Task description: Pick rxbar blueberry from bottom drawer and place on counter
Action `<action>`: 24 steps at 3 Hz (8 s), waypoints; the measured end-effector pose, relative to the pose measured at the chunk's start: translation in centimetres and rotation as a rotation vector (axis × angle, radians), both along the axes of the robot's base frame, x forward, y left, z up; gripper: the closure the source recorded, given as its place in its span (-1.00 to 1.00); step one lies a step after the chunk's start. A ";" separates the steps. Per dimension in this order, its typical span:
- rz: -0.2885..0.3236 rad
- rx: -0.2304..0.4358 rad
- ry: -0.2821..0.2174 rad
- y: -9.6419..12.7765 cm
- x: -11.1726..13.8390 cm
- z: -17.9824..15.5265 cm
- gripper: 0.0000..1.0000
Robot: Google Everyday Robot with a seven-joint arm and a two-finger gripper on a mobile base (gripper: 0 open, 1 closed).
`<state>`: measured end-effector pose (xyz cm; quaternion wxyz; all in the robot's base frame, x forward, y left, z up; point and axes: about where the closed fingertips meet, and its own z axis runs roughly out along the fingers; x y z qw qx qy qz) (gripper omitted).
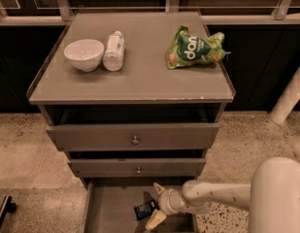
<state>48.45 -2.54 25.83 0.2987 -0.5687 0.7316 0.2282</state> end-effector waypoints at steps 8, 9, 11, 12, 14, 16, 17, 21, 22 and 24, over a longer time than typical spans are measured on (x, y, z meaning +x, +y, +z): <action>-0.032 0.071 0.001 0.3 4.5 -13.1 -1.00; -0.047 0.078 0.024 -0.2 4.5 -14.7 -1.00; -0.069 0.109 0.057 -0.3 3.6 -15.9 -0.65; -0.069 0.109 0.057 -0.3 3.6 -15.9 -0.18; -0.069 0.109 0.057 -0.3 3.6 -15.9 0.75; -0.069 0.109 0.057 -0.3 3.5 -15.9 1.00; -0.069 0.109 0.057 -0.3 3.5 -15.3 1.00; -0.037 0.140 0.048 -0.5 2.6 -10.0 1.00; -0.064 0.099 -0.035 -1.9 2.9 -3.7 1.00; -0.150 -0.061 -0.239 -2.5 4.8 9.5 1.00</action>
Offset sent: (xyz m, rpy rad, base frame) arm 0.0245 -0.0482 -0.0591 -0.0007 0.0429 -0.0673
